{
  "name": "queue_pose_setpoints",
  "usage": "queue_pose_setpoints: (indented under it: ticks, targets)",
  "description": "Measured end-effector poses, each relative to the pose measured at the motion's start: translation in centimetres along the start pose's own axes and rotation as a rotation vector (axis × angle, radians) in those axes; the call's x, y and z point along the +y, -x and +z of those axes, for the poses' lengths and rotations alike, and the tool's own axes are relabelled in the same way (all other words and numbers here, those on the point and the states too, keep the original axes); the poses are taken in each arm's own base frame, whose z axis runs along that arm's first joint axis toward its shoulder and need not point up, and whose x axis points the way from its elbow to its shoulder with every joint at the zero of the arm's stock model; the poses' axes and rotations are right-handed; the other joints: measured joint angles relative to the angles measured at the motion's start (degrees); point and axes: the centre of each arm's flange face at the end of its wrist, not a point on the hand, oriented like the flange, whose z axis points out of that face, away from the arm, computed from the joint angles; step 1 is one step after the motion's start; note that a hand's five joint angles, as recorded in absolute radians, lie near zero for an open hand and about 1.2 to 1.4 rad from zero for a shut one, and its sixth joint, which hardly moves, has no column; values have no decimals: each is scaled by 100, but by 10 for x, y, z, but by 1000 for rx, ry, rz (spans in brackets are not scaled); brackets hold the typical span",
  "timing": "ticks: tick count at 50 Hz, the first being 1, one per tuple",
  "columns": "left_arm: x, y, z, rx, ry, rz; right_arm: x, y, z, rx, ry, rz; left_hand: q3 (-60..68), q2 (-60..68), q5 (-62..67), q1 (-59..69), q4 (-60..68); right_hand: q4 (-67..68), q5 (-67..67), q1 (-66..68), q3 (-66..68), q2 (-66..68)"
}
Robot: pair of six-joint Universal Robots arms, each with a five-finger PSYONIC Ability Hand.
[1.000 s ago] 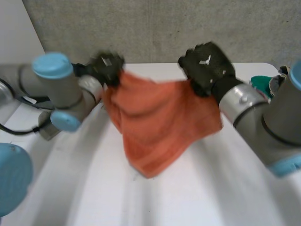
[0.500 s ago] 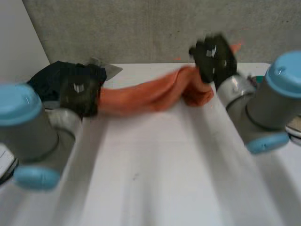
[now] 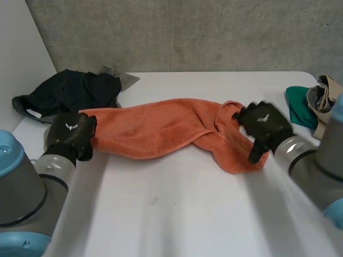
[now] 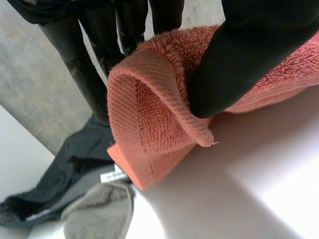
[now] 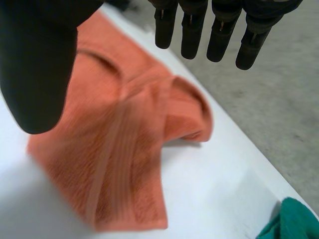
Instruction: Fold the laundry.
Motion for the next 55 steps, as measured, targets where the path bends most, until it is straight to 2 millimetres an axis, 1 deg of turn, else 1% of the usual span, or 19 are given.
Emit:
queue_pose_setpoints:
  ticks: [1, 2, 5, 8, 11, 19, 28, 33, 34, 35, 36, 39, 42, 47, 48, 50, 53, 54, 55]
  targets:
    - [-2, 1, 0, 0, -7, -1, -2, -3, -1, 6, -3, 21, 0, 0, 0, 0, 0, 0, 1, 0, 0, 0]
    - [-11, 4, 2, -3, -37, -7, -12, -21, -4, 40, -16, 134, 0, 0, 0, 0, 0, -3, -13, 0, -5, -10]
    - [-19, 8, 6, -9, -58, -11, -15, -39, -7, 64, 1, 266, 0, 0, 0, 0, 0, -131, -168, 0, -152, -201]
    - [-25, 12, 10, -15, -69, -13, -8, -49, -7, 67, 63, 372, 0, 0, 0, 0, 0, -146, -184, 0, -168, -229]
    - [-32, 15, 14, -20, -74, -16, 6, -51, -6, 55, 151, 435, 0, 0, 0, 0, 0, -146, -173, 0, -168, -229]
    - [-47, 22, 21, -31, -87, -32, 46, -36, 6, -3, 309, 480, 0, 0, 0, 0, 0, -119, 146, 4, -43, -144]
    - [-55, 27, 22, -38, -101, -54, 58, -18, 30, -15, 295, 579, 0, 0, 0, 0, 1, 344, 533, 177, 364, 276]
    - [-62, 32, 19, -39, -104, -86, 60, -6, 50, -8, 263, 575, 0, 0, 0, 0, 1, 2304, 2377, 2266, 2323, 2297]
    - [-64, 34, 18, -41, -106, -96, 60, -4, 54, -4, 260, 571, 0, 0, 0, 0, 1, 3356, 3474, 3303, 3373, 3373]
    - [-65, 35, 18, -42, -107, -99, 60, -3, 55, -3, 261, 570, 0, 0, 0, 0, 1, 3680, 3799, 3739, 3692, 3810]
    - [-69, 38, 16, -46, -111, -112, 61, -2, 58, 4, 260, 564, 0, 1, 0, 0, 2, 4643, 4753, 4556, 4649, 4675]
    - [-77, 44, 13, -56, -122, -135, 61, -2, 60, 27, 255, 555, 0, 1, 0, 0, 2, 5074, 5007, 4610, 5048, 5001]
    - [-91, 54, 6, -73, -143, -161, 47, -18, 55, 94, 198, 534, 0, 3, 0, 0, 2, 5103, 5007, 4611, 5077, 5001]
    - [-113, 71, -7, -100, -175, -187, 3, -63, 32, 212, 30, 443, 19, 5, 0, 0, 2, 5108, 5010, 4611, 5077, 5001]
    - [-122, 77, -12, -108, -187, -192, -19, -83, 18, 254, -40, 371, 27, 6, 0, 0, 3, 5117, 5034, 4610, 5078, 5001]
    - [-133, 85, -20, -114, -200, -197, -47, -106, -3, 301, -106, 258, 27, 7, 0, 0, 3, 5118, 5052, 4617, 5078, 5001]
    - [-148, 97, -31, -118, -210, -197, -81, -131, -33, 354, -154, 99, 27, 8, 0, 0, 3, 5119, 5066, 4610, 5088, 5001]
    - [-150, 98, -32, -118, -210, -196, -84, -133, -35, 357, -155, 85, 27, 8, 0, 0, 3, 5119, 5074, 4610, 5088, 5001]
    - [-159, 106, -41, -113, -195, -194, -106, -143, -55, 369, -156, -18, 27, 8, 0, 0, 4, 5120, 5099, 4610, 5090, 5001]
